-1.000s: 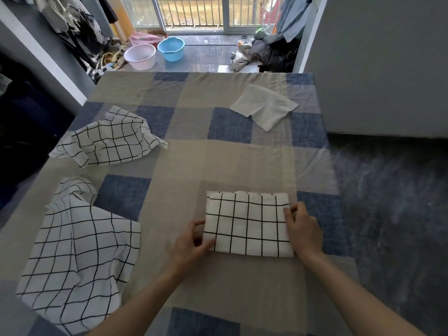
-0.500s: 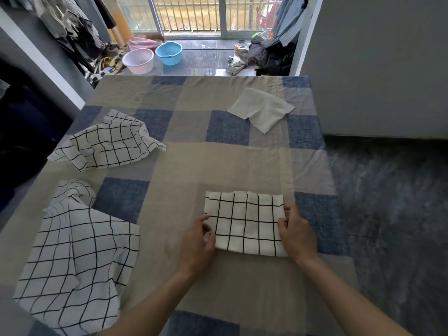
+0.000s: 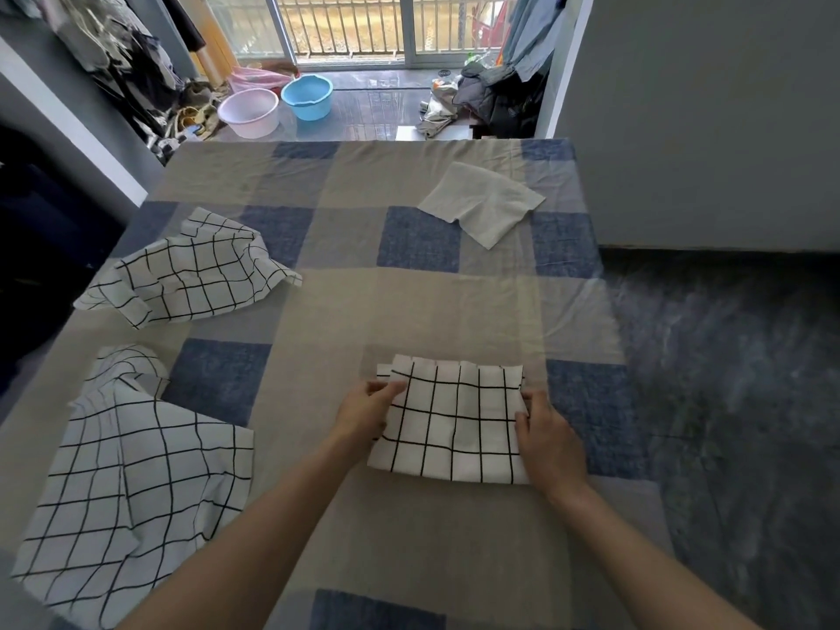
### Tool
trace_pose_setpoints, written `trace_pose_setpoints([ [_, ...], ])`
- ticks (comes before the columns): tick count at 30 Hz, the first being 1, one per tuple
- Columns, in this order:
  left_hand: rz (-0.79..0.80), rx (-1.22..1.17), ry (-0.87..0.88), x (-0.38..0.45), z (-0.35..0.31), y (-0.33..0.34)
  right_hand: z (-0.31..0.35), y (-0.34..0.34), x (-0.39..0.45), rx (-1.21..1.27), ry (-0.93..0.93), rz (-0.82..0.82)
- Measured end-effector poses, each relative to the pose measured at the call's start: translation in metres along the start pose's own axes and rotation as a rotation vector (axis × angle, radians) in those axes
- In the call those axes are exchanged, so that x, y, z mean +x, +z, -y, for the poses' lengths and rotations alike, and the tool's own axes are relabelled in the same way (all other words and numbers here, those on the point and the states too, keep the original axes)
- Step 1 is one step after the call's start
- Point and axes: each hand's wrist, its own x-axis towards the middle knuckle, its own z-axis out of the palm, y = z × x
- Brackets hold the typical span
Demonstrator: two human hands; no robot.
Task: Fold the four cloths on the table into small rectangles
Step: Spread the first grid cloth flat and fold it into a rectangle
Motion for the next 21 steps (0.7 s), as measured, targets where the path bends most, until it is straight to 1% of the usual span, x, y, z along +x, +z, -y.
trace_pose_setpoints([
  [2, 0.118, 0.002, 0.022, -0.004, -0.003, -0.005, 0.0, -0.001, 0.0, -0.003, -0.004, 0.005],
  [4, 0.225, -0.022, 0.087, -0.002, 0.0, -0.01, 0.0, -0.002, 0.001, 0.0, -0.007, 0.006],
  [6, 0.261, -0.013, 0.163, -0.003, 0.0, -0.013, 0.0, -0.002, 0.0, -0.001, -0.014, 0.0],
  [10, 0.287, -0.049, 0.234, -0.007, -0.012, -0.019, 0.001, -0.001, 0.001, -0.02, -0.02, 0.0],
  [11, 0.26, -0.037, 0.255, -0.006, -0.014, -0.02, 0.001, -0.002, 0.001, -0.021, -0.017, 0.005],
  [12, 0.197, -0.016, 0.272, -0.003, -0.013, -0.021, 0.001, -0.002, 0.002, -0.017, -0.011, 0.009],
  [15, -0.075, 0.087, 0.263, 0.003, -0.011, -0.019, 0.0, -0.004, 0.004, 0.015, 0.005, 0.019],
  [16, -0.166, 0.148, 0.265, 0.002, -0.01, -0.017, 0.0, -0.004, 0.004, 0.022, 0.009, 0.017],
  [18, -0.322, 0.371, 0.315, -0.001, -0.004, -0.01, 0.0, -0.004, 0.004, 0.029, 0.018, 0.013],
  [19, -0.36, 0.497, 0.394, -0.005, -0.001, -0.005, 0.0, -0.003, 0.003, 0.03, 0.017, 0.01],
  [20, -0.349, 0.605, 0.516, -0.009, 0.004, 0.001, 0.001, -0.002, 0.002, 0.03, 0.013, 0.005],
  [21, -0.293, 0.706, 0.67, -0.014, 0.01, 0.008, 0.001, -0.002, 0.002, 0.028, 0.008, -0.004],
])
